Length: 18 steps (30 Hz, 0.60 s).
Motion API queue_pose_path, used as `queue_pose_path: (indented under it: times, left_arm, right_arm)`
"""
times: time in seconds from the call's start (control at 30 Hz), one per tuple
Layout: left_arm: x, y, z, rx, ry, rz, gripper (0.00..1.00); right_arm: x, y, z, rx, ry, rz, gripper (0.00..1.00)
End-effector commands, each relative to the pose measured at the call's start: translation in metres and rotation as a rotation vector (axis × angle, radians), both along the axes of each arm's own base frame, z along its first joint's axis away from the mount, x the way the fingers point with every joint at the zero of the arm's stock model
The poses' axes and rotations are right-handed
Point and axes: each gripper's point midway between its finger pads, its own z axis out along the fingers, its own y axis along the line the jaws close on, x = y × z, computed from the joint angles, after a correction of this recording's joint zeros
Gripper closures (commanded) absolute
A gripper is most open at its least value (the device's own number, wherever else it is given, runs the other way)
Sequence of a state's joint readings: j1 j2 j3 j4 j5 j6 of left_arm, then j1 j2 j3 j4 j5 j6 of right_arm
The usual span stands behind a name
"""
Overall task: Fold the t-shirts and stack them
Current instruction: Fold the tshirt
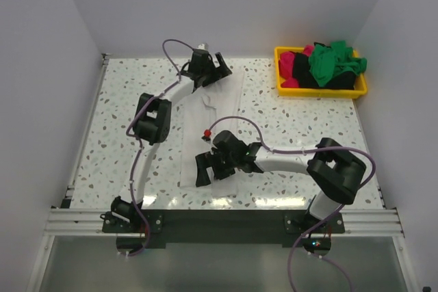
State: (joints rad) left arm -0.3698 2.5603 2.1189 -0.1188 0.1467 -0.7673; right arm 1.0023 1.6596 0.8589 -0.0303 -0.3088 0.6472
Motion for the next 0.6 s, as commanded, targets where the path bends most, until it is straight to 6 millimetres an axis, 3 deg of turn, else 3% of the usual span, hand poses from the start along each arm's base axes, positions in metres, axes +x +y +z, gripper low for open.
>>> queue_pose_path:
  times: [0.0, 0.17, 0.23, 0.27, 0.33, 0.37, 0.4, 0.47, 0.5, 0.53, 0.57]
  left_arm:
    - [-0.005, 0.043, -0.060, 0.147, 0.125, 0.174, 0.00]
    - [0.003, 0.065, -0.021, 0.203, 0.073, 0.296, 0.00]
    - [0.007, 0.068, 0.012, 0.193, 0.023, 0.309, 0.00]
    - [0.010, 0.067, 0.039, 0.175, -0.022, 0.311, 0.00]
    - [0.012, 0.065, 0.070, 0.161, -0.075, 0.298, 0.00]
    - [0.013, 0.063, 0.105, 0.135, -0.126, 0.291, 0.00]
    - [0.014, 0.064, 0.122, 0.136, -0.159, 0.281, 0.00]
    - [0.010, 0.063, 0.161, 0.117, -0.211, 0.269, 0.00]
    - [0.003, 0.064, 0.193, 0.104, -0.254, 0.259, 0.00]
    - [-0.002, 0.066, 0.207, 0.099, -0.269, 0.250, 0.00]
    - [-0.018, 0.070, 0.229, 0.096, -0.276, 0.246, 0.00]
  right_arm:
    - [-0.007, 0.006, 0.016, -0.004, 0.009, 0.055, 0.01]
    - [0.003, 0.016, 0.060, 0.084, -0.072, 0.044, 0.01]
    - [0.006, 0.017, 0.076, 0.112, -0.103, 0.040, 0.01]
    - [0.006, 0.015, 0.082, 0.117, -0.116, 0.034, 0.01]
    - [0.010, 0.011, 0.103, 0.156, -0.167, 0.010, 0.01]
    - [0.009, 0.007, 0.108, 0.162, -0.179, 0.005, 0.01]
    - [0.009, 0.004, 0.123, 0.188, -0.205, -0.001, 0.01]
    - [0.013, -0.008, 0.129, 0.176, -0.241, -0.040, 0.01]
    - [0.014, -0.012, 0.131, 0.172, -0.260, -0.058, 0.01]
    - [0.018, -0.020, 0.143, 0.187, -0.299, -0.090, 0.01]
    - [0.016, -0.026, 0.139, 0.172, -0.303, -0.096, 0.01]
